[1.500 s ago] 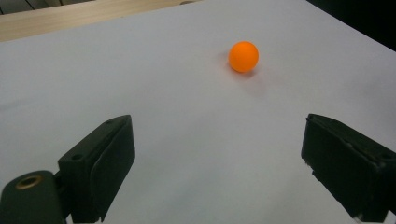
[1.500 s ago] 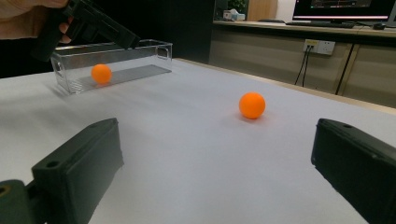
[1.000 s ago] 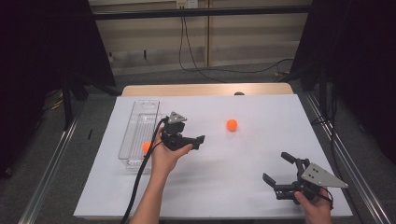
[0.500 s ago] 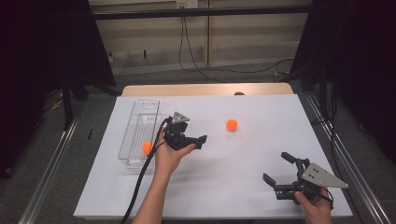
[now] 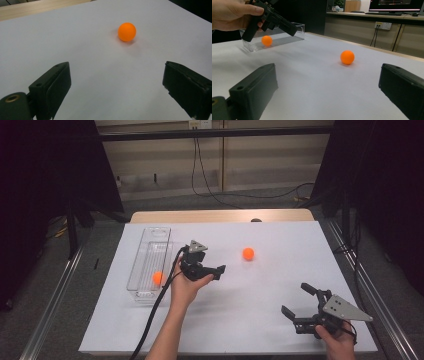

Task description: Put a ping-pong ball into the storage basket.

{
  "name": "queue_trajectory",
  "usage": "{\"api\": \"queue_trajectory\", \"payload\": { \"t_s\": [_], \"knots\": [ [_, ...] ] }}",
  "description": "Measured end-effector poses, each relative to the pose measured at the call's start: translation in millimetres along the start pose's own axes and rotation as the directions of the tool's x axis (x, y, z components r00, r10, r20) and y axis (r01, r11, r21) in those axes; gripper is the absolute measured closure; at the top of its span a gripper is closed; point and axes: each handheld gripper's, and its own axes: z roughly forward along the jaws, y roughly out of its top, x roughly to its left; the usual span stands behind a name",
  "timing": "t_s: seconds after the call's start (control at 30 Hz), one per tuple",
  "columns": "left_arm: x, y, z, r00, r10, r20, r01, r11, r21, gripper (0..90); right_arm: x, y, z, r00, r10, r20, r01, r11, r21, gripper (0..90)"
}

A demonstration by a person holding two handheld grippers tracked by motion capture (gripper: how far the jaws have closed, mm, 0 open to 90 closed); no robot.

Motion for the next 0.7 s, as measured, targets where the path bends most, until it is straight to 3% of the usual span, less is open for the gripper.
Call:
{"api": "queue_trajectory", "payload": {
  "t_s": [0.7],
  "knots": [
    [-7.0,2.1,12.8,0.9997,0.024,-0.003,-0.024,0.9997,0.003,8.2,0.0,-0.1,-0.6,1.0000,0.005,0.002,-0.005,1.000,0.000,1.3]
  ]
}}
